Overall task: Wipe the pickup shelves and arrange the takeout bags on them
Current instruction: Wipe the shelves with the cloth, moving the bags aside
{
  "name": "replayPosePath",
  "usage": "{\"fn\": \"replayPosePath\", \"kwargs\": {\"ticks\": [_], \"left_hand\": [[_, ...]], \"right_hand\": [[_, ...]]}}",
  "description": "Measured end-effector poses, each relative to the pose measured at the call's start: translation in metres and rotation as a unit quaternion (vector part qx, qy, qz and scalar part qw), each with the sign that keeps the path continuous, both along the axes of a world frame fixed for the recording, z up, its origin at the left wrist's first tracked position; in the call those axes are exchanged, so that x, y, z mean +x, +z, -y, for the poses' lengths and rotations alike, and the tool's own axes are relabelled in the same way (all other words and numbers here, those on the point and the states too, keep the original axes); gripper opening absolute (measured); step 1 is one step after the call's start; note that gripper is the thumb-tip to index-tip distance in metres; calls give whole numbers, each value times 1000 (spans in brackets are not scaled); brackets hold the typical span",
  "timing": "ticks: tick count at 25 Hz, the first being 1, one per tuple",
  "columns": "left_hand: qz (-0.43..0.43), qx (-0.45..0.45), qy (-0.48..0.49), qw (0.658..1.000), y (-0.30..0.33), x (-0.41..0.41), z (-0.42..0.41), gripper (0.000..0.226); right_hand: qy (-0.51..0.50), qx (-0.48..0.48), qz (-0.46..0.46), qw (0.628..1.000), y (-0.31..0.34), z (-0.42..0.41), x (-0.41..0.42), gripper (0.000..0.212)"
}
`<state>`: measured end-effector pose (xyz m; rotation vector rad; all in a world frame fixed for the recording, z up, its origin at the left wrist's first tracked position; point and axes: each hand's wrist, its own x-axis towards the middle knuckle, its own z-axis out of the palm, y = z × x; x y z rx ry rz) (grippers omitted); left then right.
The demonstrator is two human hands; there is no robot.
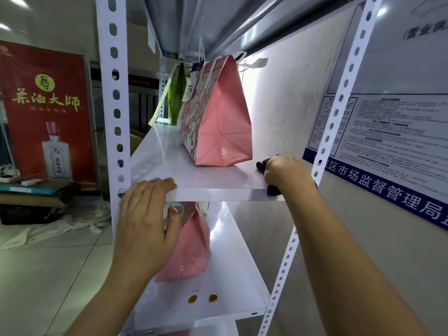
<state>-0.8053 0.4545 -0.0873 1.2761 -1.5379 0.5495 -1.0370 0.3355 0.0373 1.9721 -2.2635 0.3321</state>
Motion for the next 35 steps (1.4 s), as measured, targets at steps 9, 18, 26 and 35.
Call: {"fn": "replayPosePath", "kwargs": {"ticks": [9, 18, 26, 35], "left_hand": [[-2, 31, -12, 999, 4, 3, -11, 42], [-5, 42, -8, 999, 5, 0, -13, 43], [9, 47, -11, 999, 7, 3, -14, 41], [-5, 35, -13, 999, 10, -2, -17, 37]], "right_hand": [[23, 43, 55, 997, 12, 1, -5, 35], [159, -145, -28, 976, -30, -82, 8, 34], [338, -190, 20, 922, -39, -100, 85, 47], [300, -155, 66, 939, -28, -90, 63, 32]]}}
